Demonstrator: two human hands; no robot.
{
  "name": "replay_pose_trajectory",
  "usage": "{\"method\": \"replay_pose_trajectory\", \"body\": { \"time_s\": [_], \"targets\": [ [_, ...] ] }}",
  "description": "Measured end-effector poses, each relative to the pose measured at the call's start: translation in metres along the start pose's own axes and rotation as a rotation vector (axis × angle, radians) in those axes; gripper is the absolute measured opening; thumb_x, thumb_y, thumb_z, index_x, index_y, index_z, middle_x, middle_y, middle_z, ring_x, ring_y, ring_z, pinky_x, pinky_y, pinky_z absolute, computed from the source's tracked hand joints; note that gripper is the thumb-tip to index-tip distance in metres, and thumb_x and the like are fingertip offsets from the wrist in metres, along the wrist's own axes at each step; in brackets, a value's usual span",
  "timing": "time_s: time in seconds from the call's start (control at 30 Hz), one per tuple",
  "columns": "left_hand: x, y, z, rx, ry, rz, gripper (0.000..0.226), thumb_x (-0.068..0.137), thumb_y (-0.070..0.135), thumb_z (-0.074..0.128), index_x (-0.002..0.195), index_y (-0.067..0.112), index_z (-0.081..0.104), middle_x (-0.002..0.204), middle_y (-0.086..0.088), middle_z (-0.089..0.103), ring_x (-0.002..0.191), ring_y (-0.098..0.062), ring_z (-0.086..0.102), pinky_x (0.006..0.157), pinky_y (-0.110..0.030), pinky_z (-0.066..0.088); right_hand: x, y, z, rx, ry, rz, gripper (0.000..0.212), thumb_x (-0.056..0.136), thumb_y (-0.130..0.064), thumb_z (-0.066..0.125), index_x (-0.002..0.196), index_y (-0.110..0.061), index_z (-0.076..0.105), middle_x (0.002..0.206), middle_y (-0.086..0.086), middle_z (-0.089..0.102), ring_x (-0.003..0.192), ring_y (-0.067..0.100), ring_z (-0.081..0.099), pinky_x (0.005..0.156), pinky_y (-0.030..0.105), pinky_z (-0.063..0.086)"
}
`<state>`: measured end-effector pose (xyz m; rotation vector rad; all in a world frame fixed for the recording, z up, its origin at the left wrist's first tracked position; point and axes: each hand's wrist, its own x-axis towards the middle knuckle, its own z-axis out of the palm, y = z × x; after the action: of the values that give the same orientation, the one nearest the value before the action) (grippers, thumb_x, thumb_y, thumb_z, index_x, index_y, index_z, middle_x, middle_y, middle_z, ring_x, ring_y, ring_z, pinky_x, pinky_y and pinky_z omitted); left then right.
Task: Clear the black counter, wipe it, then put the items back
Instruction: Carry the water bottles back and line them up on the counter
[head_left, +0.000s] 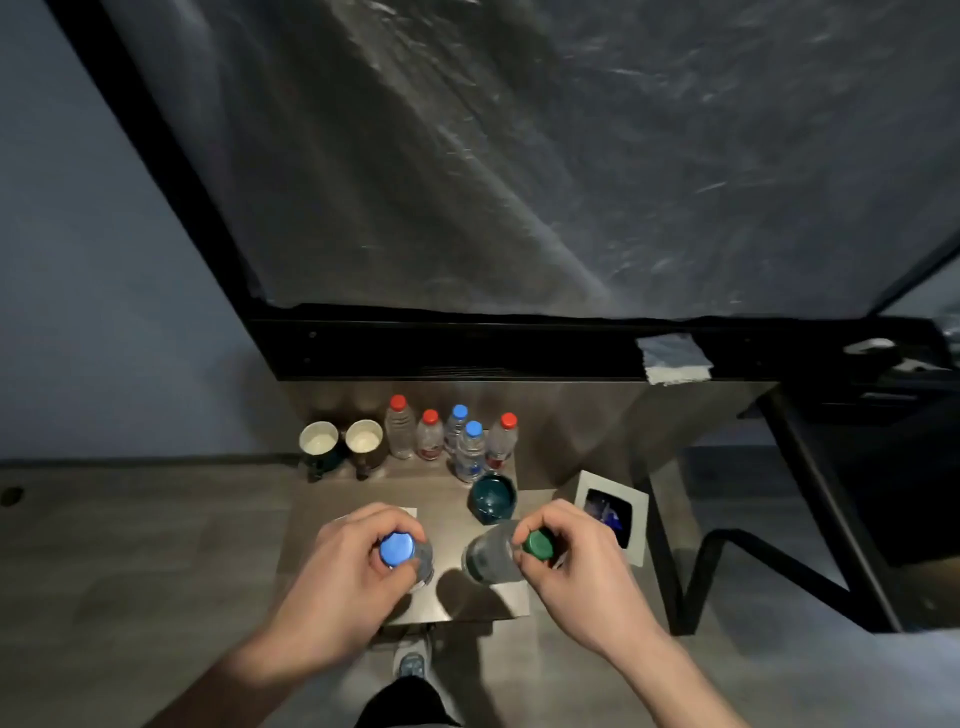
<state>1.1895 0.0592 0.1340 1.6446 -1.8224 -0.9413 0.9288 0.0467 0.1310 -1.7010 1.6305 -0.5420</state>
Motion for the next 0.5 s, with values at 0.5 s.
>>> {"method": "replay_pose_trajectory", "body": {
  "time_s": [0.5],
  "targets": [
    [-0.080,0.205,0.166,0.012,-0.078,0.111,0.026,0.082,0.018,0.074,0.094,0.040,0.069,0.093,0.022,0.068,0.076,-0.009,0.064,0.064,-0.029,0.055,-0.202,0.128,-0.156,-0.054,0.152,0.064,0.024,0.085,-0.023,0.079,0.089,-0.043,0.066,0.102,-0.028,0.065,0.099,-0.004,0.062,0.084,0.020,0.052]
  ]
}}
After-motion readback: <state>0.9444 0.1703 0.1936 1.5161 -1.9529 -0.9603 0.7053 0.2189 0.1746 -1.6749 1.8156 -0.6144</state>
